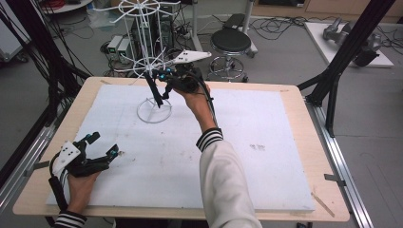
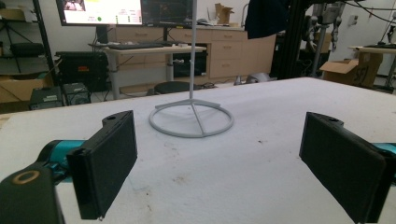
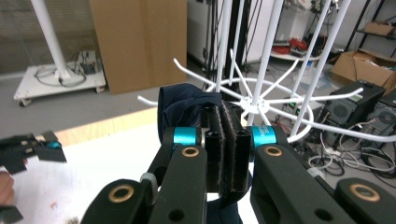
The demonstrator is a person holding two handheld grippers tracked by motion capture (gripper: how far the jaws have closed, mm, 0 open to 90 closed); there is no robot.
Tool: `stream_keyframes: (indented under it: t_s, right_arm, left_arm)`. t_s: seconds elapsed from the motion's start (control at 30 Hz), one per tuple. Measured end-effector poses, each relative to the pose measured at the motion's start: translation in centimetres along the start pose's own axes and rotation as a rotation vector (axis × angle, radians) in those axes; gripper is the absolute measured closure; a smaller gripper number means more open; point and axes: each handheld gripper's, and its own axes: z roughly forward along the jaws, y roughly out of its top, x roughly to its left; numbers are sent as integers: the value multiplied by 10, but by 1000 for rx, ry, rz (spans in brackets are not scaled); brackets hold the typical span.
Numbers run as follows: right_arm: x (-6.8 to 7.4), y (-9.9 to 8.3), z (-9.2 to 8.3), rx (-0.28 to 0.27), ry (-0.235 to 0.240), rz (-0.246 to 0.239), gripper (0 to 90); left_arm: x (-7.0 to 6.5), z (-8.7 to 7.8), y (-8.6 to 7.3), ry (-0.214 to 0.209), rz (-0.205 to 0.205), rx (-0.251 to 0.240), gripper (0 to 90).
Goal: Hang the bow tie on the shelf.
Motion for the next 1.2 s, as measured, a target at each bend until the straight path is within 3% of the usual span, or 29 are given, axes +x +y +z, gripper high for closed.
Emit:
stream_keyframes:
  t_s: [0.4,1.2]
  right_arm:
    - [-3,-4,3,81,-43,-37,876]
    - [-5,-6,-1,133,-68,-54,797]
  left_arm:
    - [0,0,0,0,0,-1,116]
    - [0,0,0,-2,3,-2,116]
